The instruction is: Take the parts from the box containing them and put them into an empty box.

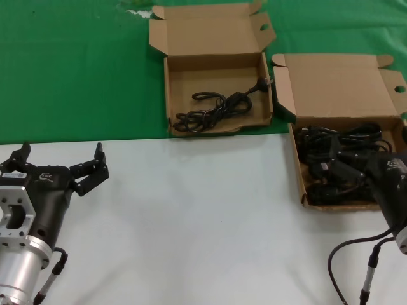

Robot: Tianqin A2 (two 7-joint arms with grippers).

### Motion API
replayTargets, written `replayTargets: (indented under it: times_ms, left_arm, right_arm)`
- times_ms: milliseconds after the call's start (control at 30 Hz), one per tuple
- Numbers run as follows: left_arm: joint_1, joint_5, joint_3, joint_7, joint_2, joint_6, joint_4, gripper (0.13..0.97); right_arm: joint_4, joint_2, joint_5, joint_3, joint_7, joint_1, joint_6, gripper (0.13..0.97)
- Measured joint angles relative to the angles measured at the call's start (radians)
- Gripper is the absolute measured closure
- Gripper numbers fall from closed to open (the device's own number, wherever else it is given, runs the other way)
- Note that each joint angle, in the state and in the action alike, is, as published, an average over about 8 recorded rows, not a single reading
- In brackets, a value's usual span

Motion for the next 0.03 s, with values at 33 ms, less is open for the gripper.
replayTargets:
  times_ms: [33]
  left_arm:
    - [0.0,0.0,0.0,0.0,0.0,0.0,0.0,0.132]
  right_arm:
    - [0.0,0.0,0.0,0.0,0.0,0.0,0.0,0.129]
